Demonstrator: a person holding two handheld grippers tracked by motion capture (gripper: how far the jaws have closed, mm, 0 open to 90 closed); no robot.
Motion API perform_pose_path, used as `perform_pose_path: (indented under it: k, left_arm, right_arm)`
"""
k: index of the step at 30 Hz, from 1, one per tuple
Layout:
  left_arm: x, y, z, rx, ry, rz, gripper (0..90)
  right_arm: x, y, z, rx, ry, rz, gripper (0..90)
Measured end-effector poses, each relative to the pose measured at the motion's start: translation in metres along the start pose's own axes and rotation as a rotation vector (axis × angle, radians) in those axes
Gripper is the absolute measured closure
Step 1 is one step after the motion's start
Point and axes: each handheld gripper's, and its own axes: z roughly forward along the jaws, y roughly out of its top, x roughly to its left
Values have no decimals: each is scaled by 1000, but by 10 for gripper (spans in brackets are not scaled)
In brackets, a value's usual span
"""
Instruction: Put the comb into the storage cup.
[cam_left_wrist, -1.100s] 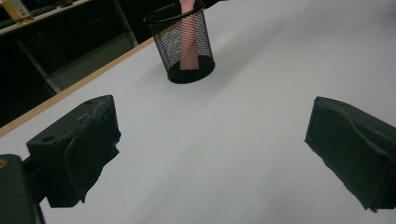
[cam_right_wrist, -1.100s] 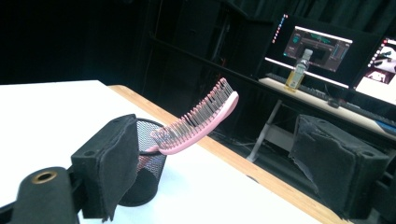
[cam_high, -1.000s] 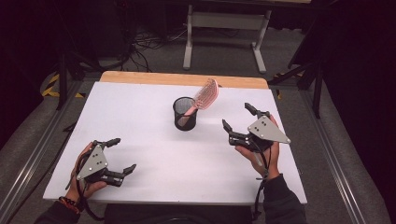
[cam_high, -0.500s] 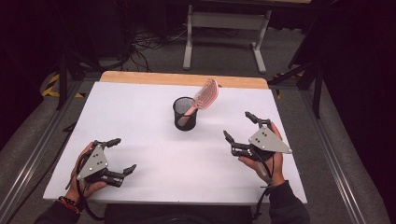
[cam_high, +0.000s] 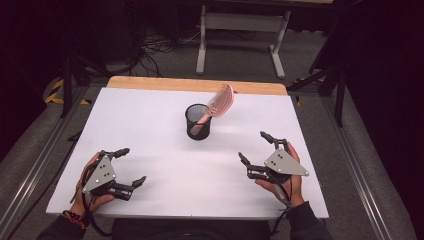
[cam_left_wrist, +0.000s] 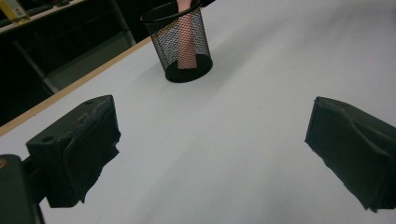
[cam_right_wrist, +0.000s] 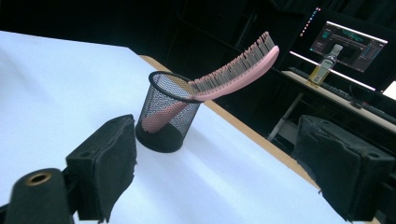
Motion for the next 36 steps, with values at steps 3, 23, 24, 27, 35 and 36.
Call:
perform_pose_path:
  k: [3, 23, 24, 27, 35, 36]
  left_arm:
    - [0, 0, 0, 2, 0, 1, 36]
    - [-2, 0, 1, 3, -19, -8, 33]
    - [-1, 0, 1, 7, -13, -5, 32]
    - [0, -1, 1, 4, -7, -16, 32]
    - [0, -1, 3, 12, -2, -18, 30]
    - [0, -1, 3, 13, -4, -17, 30]
  right_arm:
    - [4, -8, -1, 14, -13, 5, 139]
    - [15, -61, -13, 117, -28, 85, 58]
    - [14, -62, -14, 120, -30, 85, 47]
    - [14, -63, -15, 135, -33, 70, 39]
    - [12, -63, -17, 129, -26, 85, 29]
    - [12, -63, -17, 127, -28, 83, 28]
